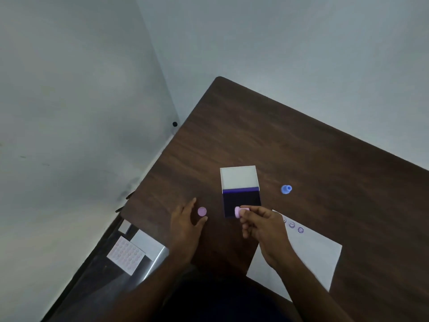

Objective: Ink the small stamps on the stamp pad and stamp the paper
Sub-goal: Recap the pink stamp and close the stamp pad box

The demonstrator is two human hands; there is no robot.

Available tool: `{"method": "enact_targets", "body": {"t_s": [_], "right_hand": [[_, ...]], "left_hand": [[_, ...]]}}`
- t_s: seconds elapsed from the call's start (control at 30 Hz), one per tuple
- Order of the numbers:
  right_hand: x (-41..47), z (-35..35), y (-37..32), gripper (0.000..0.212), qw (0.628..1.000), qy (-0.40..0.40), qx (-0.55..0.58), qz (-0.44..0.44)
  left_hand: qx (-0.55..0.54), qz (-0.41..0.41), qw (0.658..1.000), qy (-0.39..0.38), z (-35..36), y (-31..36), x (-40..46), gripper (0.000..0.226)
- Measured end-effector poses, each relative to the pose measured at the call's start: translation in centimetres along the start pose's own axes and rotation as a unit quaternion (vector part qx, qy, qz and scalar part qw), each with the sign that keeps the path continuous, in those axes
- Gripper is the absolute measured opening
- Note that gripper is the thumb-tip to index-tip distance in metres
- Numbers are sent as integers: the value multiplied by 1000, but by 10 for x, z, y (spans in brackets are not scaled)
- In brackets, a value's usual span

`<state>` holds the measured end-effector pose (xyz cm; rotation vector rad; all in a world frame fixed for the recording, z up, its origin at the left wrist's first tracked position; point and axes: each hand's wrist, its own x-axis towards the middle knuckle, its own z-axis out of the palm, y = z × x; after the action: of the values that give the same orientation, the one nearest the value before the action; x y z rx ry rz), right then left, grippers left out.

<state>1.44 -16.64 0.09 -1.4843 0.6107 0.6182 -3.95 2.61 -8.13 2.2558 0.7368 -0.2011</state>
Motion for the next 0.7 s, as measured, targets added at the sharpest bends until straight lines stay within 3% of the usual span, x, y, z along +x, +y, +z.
{"method": "enact_targets", "body": {"t_s": [0.17,0.4,0.7], "right_hand": [[2,3,-2,5,999,-9,25,20],[9,9,-1,11,996,11,54,75],[1,17,-6,16,995,-10,78,67]], "left_hand": [[1,14,1000,0,5,-2,2,50],[-83,3,997,6,3,1,2,17],[-248,-62,965,-56,-18,8,-18,25]]}}
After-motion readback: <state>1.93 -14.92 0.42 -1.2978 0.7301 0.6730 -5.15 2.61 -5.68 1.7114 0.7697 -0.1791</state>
